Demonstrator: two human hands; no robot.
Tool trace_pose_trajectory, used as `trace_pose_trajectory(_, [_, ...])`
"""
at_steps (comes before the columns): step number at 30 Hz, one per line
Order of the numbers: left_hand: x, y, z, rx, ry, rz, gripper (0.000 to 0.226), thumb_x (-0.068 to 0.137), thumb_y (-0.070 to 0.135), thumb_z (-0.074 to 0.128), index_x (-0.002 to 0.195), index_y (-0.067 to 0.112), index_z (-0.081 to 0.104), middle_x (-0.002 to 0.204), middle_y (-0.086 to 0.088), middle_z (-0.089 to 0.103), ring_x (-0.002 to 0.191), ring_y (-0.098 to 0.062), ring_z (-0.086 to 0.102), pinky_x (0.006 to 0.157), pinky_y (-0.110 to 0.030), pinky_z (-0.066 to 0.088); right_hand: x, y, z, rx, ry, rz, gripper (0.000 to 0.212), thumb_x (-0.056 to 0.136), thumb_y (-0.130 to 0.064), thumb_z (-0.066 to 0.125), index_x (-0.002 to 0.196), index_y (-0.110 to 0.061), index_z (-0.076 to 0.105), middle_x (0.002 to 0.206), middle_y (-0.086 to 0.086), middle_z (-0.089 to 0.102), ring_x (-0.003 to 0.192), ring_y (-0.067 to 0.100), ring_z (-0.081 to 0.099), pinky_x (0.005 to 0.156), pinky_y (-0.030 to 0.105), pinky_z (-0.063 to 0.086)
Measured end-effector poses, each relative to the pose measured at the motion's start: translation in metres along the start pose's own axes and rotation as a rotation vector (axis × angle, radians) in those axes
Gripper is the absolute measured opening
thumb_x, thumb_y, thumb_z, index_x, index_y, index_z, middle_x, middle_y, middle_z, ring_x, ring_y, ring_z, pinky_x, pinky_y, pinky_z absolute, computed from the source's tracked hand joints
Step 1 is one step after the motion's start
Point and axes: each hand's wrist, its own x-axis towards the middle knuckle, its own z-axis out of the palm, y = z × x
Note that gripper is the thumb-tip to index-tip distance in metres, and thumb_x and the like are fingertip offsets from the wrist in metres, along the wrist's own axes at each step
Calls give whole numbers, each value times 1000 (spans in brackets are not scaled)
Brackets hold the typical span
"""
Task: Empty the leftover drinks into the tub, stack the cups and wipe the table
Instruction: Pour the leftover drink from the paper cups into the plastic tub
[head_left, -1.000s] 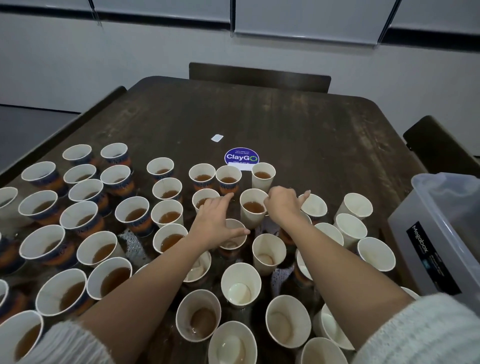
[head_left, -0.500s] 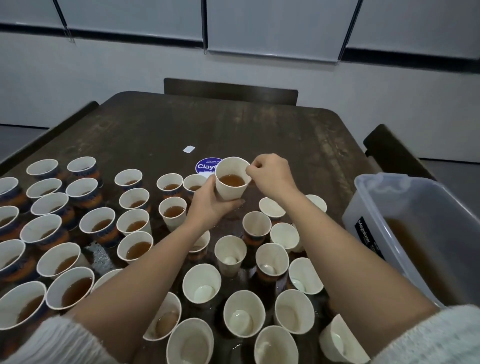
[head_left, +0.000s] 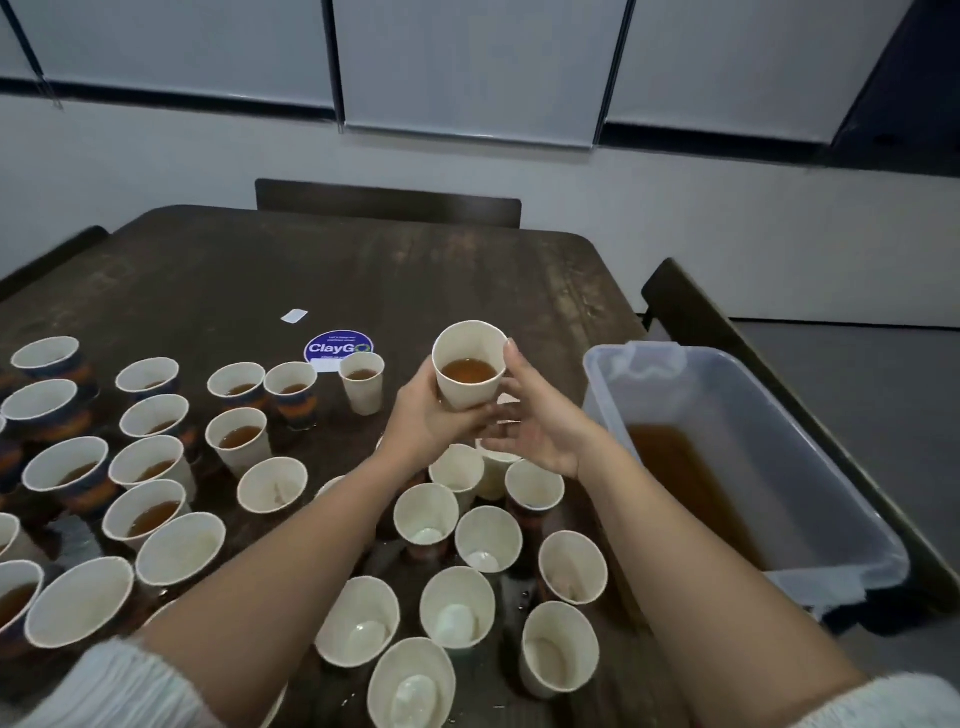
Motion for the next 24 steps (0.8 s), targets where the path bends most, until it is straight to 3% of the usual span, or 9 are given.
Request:
trace_pose_trajectory(4, [2, 13, 41, -8, -39, 7, 56, 70, 13, 85, 106, 35, 48, 94, 23, 60, 86, 9, 58, 70, -7, 46, -17, 1, -32, 16, 102, -86, 71, 82, -68, 50, 127, -12, 59, 109, 11, 65, 94, 17, 64, 97, 35, 50])
trace_pose_trajectory(9, [8, 30, 100, -26, -121, 9, 61, 69, 17, 86, 117, 27, 49, 100, 18, 61, 93, 2, 58, 71, -5, 44, -41, -3, -80, 47, 252, -134, 36, 98, -52, 44, 107, -21, 59, 92, 10, 68, 90, 20, 65, 82, 31, 55])
trace_pose_trajectory(12, [9, 40, 129, -31, -162, 18, 68, 69, 20, 86, 125, 18, 48, 108, 10, 61, 97, -3, 58, 71, -3, 42, -51, -3, -105, 65, 310, -155, 36, 98, -52, 45, 118, -23, 54, 97, 10, 67, 96, 22, 65, 85, 33, 55])
trace_pose_trajectory(15, [9, 44, 155, -35, -190, 18, 70, 65, 24, 88, 122, 23, 47, 110, 10, 61, 105, -6, 59, 81, -11, 44, -59, 1, -129, 71, 328, -173, 36, 97, -53, 46, 118, -25, 51, 105, 11, 65, 100, 24, 65, 94, 37, 53])
trace_pose_trajectory(18, [6, 48, 171, -6, -228, 27, 59, 72, 21, 84, 115, 33, 45, 102, 20, 58, 93, 10, 54, 73, 0, 39, -63, 7, -148, 74, 353, -194, 38, 96, -54, 47, 121, -27, 50, 104, 10, 65, 97, 22, 66, 91, 35, 54])
trace_pose_trajectory(20, [7, 49, 179, 19, -263, 39, 54, 74, 23, 83, 114, 32, 47, 102, 18, 59, 91, 9, 54, 70, 1, 38, -65, 11, -158, 99, 355, -191, 45, 94, -56, 48, 126, -25, 50, 105, 11, 65, 98, 24, 66, 90, 36, 55])
trace_pose_trajectory(22, [9, 51, 184, 49, -290, 55, 50, 72, 29, 84, 113, 25, 55, 103, 15, 62, 97, -1, 59, 76, -5, 43, -66, 16, -167, 132, 354, -175, 51, 92, -57, 50, 130, -23, 50, 111, 13, 64, 104, 27, 65, 94, 39, 54])
trace_pose_trajectory(24, [11, 51, 192, 107, -275, 83, 58, 65, 48, 82, 112, 23, 60, 105, 10, 67, 103, -9, 62, 87, -28, 51, -69, 20, -176, 145, 349, -171, 54, 90, -57, 51, 131, -23, 49, 116, 14, 61, 107, 28, 63, 93, 39, 55])
